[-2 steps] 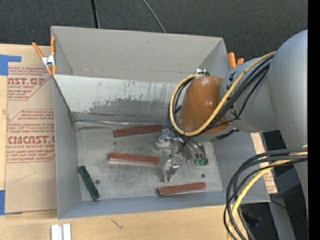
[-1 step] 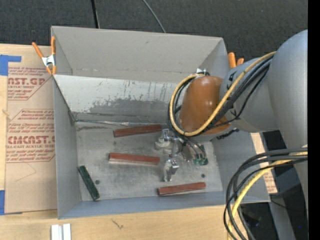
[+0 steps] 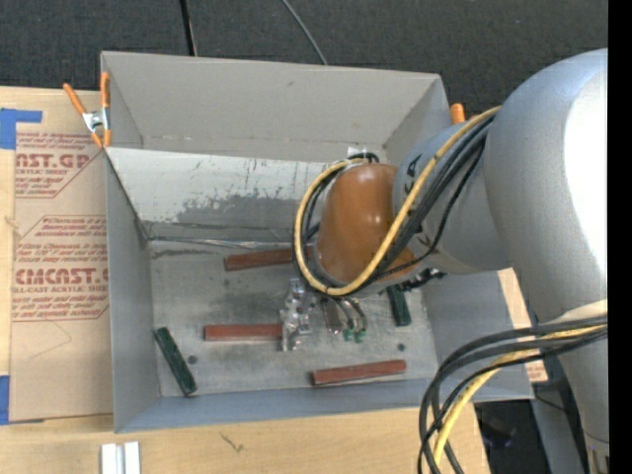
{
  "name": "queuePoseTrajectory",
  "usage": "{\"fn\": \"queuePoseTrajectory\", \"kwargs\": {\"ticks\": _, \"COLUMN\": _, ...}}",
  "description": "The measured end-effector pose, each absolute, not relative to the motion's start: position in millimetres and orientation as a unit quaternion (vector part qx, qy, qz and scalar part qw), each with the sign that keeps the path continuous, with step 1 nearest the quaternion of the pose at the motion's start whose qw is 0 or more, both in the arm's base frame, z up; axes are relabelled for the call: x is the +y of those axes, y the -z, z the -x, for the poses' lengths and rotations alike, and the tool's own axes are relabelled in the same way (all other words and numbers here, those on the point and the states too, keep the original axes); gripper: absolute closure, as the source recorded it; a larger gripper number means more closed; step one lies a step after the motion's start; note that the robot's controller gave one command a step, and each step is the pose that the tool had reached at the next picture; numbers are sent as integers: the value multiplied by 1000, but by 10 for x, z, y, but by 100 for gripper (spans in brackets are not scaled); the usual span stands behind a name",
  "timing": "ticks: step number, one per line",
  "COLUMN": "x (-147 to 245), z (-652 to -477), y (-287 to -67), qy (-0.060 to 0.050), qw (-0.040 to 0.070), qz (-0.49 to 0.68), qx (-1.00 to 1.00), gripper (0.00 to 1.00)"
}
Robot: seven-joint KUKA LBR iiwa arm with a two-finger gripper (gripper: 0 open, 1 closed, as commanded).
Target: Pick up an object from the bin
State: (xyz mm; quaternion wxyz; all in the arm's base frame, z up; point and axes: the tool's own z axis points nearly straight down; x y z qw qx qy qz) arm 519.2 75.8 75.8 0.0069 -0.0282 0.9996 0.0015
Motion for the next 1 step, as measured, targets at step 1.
{"fn": "queuePoseTrajectory", "kwargs": {"ticks": 1, "x": 758, "z": -5192, "y": -758, "qy": -1, "qw": 7, "qz": 28, "qx": 1000, "gripper": 100}}
